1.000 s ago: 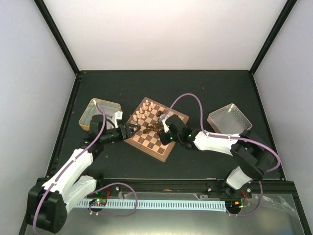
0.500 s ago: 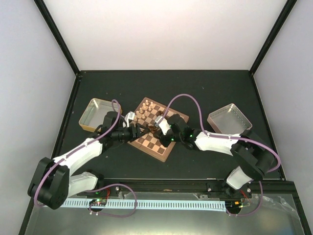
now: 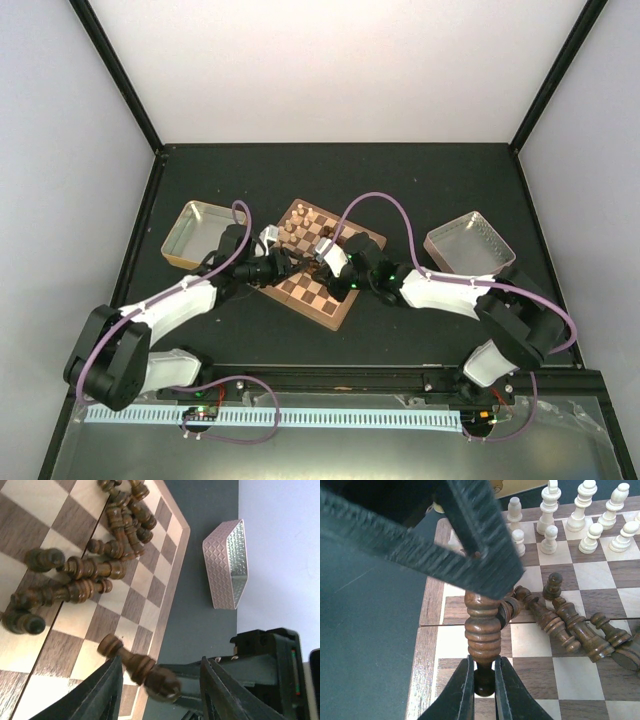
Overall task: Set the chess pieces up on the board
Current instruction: Pick up the chess piece from the chessboard.
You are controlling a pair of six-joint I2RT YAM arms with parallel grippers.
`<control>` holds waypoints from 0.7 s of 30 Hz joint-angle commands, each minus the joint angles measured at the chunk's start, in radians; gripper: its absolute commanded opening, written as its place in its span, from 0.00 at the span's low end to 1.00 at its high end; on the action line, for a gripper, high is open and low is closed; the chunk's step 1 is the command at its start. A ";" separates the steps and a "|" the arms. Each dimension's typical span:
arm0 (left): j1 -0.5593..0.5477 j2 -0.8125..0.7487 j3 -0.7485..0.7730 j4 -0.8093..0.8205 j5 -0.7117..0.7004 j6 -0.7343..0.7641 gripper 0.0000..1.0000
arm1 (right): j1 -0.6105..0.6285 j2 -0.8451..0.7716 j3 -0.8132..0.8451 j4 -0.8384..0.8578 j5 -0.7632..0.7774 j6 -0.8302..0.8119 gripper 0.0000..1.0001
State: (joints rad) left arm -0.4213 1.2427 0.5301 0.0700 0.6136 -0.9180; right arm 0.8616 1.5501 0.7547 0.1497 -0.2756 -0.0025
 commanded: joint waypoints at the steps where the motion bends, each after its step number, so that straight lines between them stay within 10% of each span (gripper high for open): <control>1: -0.007 0.014 0.092 -0.060 -0.022 0.047 0.44 | -0.005 -0.027 -0.011 0.003 -0.014 -0.036 0.01; 14: -0.005 0.097 0.165 -0.196 0.023 0.046 0.44 | -0.005 -0.027 -0.010 0.009 0.020 -0.046 0.01; 21: -0.005 0.098 0.166 -0.205 0.015 0.063 0.19 | -0.005 -0.022 -0.012 0.022 0.032 -0.032 0.01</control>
State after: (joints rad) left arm -0.4210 1.3376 0.6544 -0.1089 0.6216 -0.8783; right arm 0.8616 1.5406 0.7506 0.1337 -0.2653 -0.0360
